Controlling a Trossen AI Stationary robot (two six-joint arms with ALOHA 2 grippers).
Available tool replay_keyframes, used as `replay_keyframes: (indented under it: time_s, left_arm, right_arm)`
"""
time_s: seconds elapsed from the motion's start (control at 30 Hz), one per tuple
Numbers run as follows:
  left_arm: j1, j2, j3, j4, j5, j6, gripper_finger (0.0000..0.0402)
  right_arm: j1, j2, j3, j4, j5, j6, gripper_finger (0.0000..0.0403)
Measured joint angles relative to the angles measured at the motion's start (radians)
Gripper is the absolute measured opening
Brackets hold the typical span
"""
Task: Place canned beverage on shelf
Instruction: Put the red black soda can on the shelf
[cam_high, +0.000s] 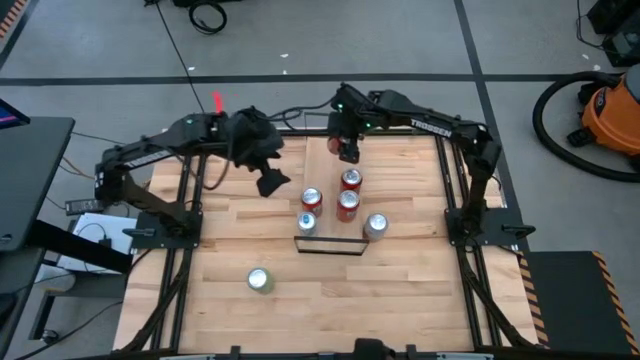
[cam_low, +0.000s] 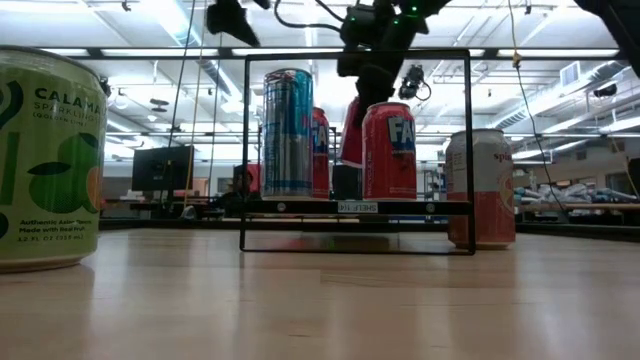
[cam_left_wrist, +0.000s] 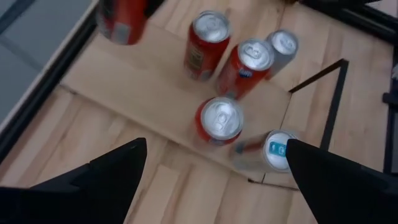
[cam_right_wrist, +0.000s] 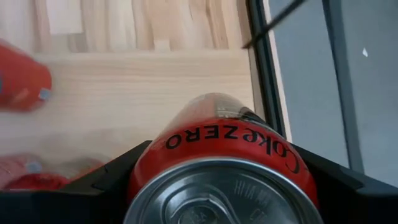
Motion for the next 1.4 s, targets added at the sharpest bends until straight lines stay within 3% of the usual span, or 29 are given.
replay_keyframes:
  time_s: [0.33,0.67,1.2,1.4]
  left_arm:
    - [0.046,-0.122,0.001,-0.056,-0.013,0.002,0.0396]
    - [0.048,-0.168,0.001,-0.054,-0.030,0.006,0.0396]
    - [0.045,-0.179,0.001,-0.060,-0.030,-0.005,0.0396]
    - [0.045,-0.184,0.000,-0.059,-0.030,0.004,0.0396]
  right_arm:
    - [0.075,0.029,0.003,0.058,-0.071,0.009,0.0321]
    - [0.173,0.047,-0.007,0.137,-0.106,0.075,0.0321]
    - [0.203,0.127,-0.015,0.117,0.000,0.143,0.0321]
    - [0.188,0.126,-0.038,0.130,-0.039,0.142,0.0321]
